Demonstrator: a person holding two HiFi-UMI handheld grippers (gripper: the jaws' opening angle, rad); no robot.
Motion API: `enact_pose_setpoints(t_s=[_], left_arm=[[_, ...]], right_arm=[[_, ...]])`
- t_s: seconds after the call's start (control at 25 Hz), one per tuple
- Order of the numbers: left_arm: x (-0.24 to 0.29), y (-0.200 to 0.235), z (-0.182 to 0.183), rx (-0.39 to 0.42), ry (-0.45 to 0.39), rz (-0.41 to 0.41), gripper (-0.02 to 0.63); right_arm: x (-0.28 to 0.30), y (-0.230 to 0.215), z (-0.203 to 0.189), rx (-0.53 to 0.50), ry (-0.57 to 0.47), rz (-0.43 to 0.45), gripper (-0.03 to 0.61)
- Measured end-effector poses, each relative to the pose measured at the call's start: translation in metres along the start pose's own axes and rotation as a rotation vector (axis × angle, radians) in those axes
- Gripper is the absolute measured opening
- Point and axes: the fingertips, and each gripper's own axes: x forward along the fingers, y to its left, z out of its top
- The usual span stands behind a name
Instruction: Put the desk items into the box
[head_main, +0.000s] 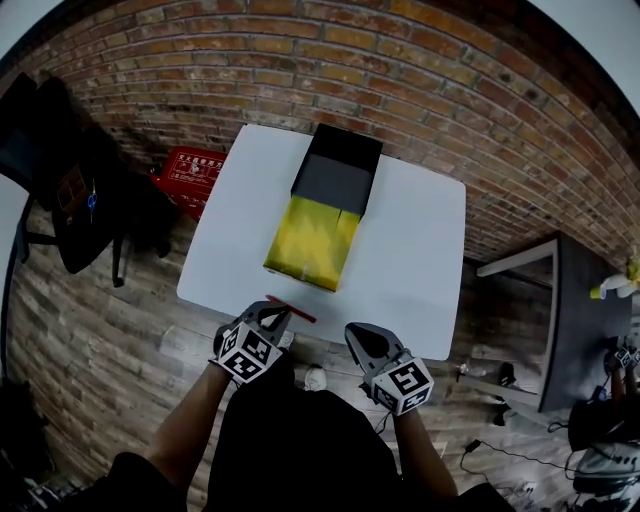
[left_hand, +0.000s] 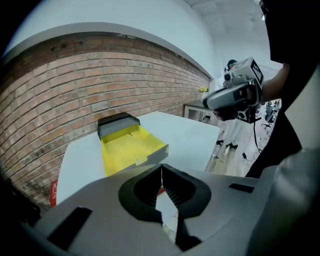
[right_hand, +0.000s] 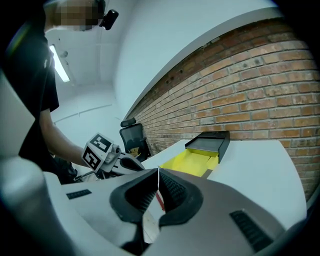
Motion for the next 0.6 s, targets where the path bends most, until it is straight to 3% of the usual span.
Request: enact_pose_setpoints(t_s=[0.16, 0.4, 0.6], left_arm=[[0.012, 0.0, -0.017, 0.086, 0.053, -0.086, 0.014], [0.015, 0.015, -0.017, 0.104, 0.047, -0.186, 0.014], [0.019, 0.013, -0.027, 0.226, 0.081, -0.278, 0.015]], right_arm=[[0.019, -0.004, -0.003, -0.002, 0.034, -0.027, 0.021], [0.047, -0.003, -0.004, 0.013, 0.071, -0.061, 0.021], [0.067, -0.003, -0.018, -0.013, 0.131, -0.09, 0.021]])
